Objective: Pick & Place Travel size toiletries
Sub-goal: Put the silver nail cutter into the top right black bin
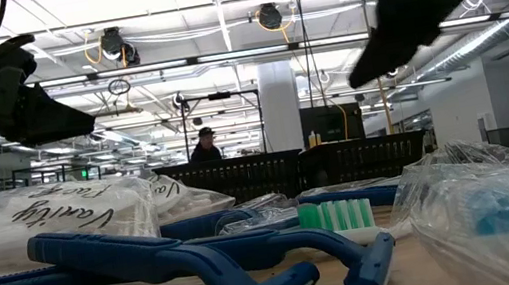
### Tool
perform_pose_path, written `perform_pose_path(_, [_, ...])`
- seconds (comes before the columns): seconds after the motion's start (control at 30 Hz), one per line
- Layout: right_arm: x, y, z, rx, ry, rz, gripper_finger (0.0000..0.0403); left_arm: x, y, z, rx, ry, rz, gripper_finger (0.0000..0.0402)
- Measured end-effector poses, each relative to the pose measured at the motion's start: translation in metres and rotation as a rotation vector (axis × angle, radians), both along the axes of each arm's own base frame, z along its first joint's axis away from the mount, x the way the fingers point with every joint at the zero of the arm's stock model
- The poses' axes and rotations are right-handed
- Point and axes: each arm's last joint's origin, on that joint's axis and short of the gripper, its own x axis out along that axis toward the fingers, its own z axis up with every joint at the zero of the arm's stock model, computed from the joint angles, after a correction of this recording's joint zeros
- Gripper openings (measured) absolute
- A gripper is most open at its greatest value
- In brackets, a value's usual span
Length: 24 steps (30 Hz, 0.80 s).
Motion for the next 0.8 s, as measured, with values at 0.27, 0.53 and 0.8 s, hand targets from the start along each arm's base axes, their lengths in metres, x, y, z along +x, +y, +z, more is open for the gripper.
perform_pose_path(0.27, [-0.009, 0.056, -0.037, 0.147, 0.126, 0.034, 0.0156, 0.0, 0.0, 0.0, 0.0, 0.0, 0.0, 0.0209])
perform_pose_path(0.53, [-0.011, 0.078, -0.075, 0.165, 0.238, 0.01, 0.0155, 0.0, 0.0, 0.0, 0.0, 0.0, 0.0, 0.0209])
perform_pose_path(0.8, [-0.005, 0.079, -0.084, 0.166, 0.254, 0.072, 0.0155, 0.0, 0.0, 0.0, 0.0, 0.0, 0.0, 0.0209])
